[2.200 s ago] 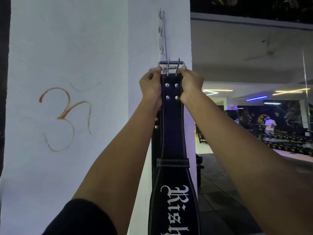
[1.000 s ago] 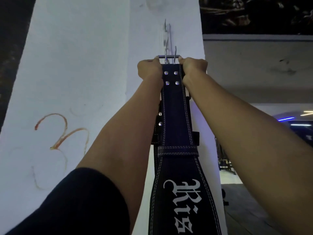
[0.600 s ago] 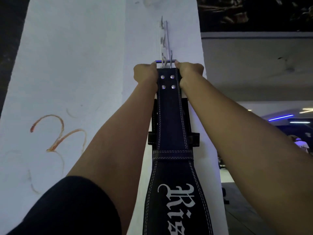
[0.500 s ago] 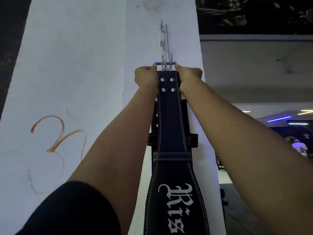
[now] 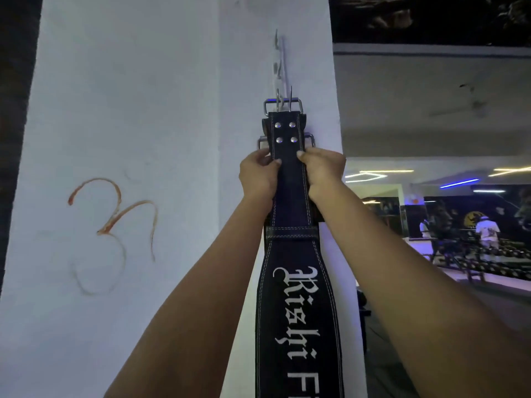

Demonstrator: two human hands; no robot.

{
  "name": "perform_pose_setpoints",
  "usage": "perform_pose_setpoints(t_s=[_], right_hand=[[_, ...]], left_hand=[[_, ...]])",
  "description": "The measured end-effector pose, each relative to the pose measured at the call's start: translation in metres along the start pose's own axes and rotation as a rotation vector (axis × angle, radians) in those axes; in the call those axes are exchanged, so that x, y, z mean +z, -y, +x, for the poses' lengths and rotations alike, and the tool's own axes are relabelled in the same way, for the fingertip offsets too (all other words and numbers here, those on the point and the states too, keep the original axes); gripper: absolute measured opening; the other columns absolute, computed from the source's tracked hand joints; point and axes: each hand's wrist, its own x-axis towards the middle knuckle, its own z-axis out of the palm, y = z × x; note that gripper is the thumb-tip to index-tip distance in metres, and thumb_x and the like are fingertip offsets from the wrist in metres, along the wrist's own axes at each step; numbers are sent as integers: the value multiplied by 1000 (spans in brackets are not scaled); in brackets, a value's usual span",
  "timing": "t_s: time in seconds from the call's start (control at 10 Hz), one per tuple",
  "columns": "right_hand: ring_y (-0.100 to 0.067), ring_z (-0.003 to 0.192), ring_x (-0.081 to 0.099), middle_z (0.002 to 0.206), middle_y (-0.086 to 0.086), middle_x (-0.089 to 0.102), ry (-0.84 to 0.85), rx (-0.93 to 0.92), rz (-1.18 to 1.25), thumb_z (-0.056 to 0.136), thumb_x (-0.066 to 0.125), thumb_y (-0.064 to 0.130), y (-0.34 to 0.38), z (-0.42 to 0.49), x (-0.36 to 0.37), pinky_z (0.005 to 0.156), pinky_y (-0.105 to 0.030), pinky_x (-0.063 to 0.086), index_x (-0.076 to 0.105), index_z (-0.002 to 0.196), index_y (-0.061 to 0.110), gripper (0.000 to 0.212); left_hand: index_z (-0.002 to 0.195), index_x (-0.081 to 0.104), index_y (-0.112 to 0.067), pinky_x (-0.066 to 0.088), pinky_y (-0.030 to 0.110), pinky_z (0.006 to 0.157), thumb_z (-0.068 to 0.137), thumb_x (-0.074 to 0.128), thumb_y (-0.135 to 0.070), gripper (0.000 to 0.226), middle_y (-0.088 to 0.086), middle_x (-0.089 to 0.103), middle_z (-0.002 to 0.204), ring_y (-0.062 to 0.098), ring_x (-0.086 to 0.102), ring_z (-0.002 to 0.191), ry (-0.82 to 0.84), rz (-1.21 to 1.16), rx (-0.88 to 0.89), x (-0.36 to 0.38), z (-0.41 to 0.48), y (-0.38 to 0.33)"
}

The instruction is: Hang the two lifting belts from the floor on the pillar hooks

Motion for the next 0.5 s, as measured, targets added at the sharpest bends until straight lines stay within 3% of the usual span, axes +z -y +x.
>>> perform_pose_setpoints(t_s=[0.1, 0.2, 0.3, 0.4, 0.5], right_hand=[[-19, 60, 49, 57, 0, 50, -32, 18, -82, 71, 69, -1, 0, -25, -13, 57, -31, 43, 54, 50, 20, 34], [-23, 69, 53, 62, -6, 55, -66, 83, -152, 70, 71, 1, 0, -54, -26, 61, -32, 44, 55, 50, 17, 31], [-24, 65, 54, 77, -14, 61, -81, 125, -213, 71, 74, 6, -1, -83, -38, 57, -32, 44, 55, 53, 14, 27], [-23, 76, 62, 85, -11, 66, -51, 206, -243, 74, 74, 16, 2, -119, -51, 76, -38, 55, 56, 61, 15, 22], [-21, 74, 61, 86, -9, 65, -35, 249, -261, 77, 72, 20, 12, -151, -59, 66, -31, 53, 59, 71, 13, 15]], left_hand=[[114, 63, -4, 52, 43, 95, 83, 59, 2, 32, 6, 67, 104, 24, 65, 96, 50, 12, -21, -11, -26, -4], [115, 63, -4, 51, 42, 96, 84, 57, 0, 31, 5, 64, 101, 22, 62, 94, 48, 17, -47, -22, -56, -7], [118, 60, -4, 49, 43, 99, 85, 57, -5, 33, 12, 66, 117, 25, 63, 104, 47, 17, -97, -35, -84, -11], [123, 57, -5, 46, 41, 103, 87, 57, -11, 36, 13, 62, 124, 27, 59, 114, 65, 31, -167, -49, -121, -11], [121, 58, -6, 48, 38, 99, 88, 57, -14, 34, 13, 62, 123, 27, 60, 111, 27, 42, -231, -60, -145, -13]])
